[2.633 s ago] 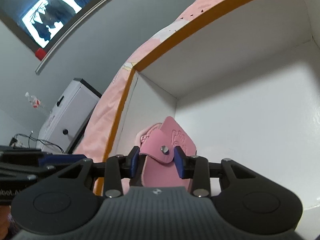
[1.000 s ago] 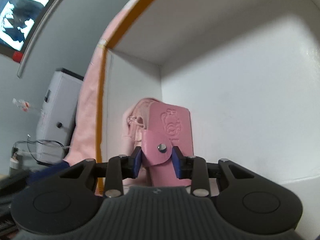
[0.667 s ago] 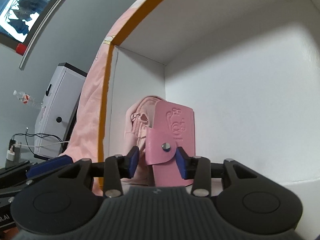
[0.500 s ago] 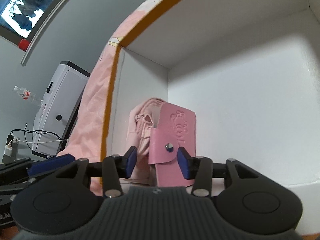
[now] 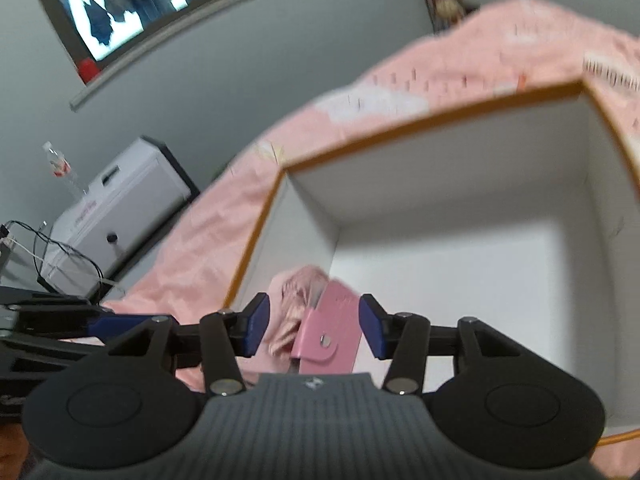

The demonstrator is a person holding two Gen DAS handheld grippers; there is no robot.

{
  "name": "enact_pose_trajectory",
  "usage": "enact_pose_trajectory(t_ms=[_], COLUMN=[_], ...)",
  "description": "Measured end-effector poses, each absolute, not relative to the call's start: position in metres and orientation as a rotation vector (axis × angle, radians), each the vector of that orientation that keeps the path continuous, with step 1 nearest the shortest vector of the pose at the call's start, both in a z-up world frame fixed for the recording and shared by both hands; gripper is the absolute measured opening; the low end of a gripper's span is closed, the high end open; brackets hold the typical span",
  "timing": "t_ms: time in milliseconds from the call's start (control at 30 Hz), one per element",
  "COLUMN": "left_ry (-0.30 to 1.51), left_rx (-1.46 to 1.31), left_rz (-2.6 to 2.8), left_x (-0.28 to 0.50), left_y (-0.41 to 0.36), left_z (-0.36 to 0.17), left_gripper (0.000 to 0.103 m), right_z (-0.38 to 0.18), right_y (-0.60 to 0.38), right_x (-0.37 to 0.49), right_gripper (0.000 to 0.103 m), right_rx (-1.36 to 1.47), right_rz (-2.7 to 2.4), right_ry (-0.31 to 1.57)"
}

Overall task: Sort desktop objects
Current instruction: 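Lower the pink wallet into the box beside the backpack and open the right tool, then grasp the white striped plush with the left tool while the right tool approaches the brown plush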

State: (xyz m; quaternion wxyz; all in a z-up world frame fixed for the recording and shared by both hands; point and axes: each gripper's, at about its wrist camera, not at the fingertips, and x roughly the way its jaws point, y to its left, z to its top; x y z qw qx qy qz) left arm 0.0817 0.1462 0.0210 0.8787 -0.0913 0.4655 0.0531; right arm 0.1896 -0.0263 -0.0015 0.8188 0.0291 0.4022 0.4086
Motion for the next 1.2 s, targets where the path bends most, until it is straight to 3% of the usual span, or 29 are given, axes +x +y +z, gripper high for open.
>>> enact_pose_trajectory(t_ms=[400, 467, 667, 1000, 1200], left_ry=[0.980, 0.995, 1.068, 1.184, 1.230], left_rx=[-0.106, -0.090, -0.176, -0.355, -0.333], left_rz=[-0.085, -0.141, -0.230, -0.139, -0.142], left_x=[0.074, 0.070, 0.070, 0.097, 0.105], left_y=[0.101, 0.087, 0.065, 0.069, 0.053], left_z=[0.024, 0.020, 0.002, -0.031, -0.040], left_gripper=[0.040, 0.048, 0.056, 0.057, 0.068], right_z=[0.028, 0.031, 0.014, -0.020, -0.044], right_y=[-0.097, -0.111, -0.138, -0.158, -0.156], right_x=[0.157, 0.155, 0.145, 0.125, 0.129], right_gripper=[0.052, 0.052, 0.051, 0.051, 0.051], right_rx=[0.067, 0.054, -0.059, -0.090, -0.075], right_rz=[0.886, 0.862, 0.765, 0.760, 0.712], right_ry=[0.764, 0.787, 0.865, 1.013, 1.087])
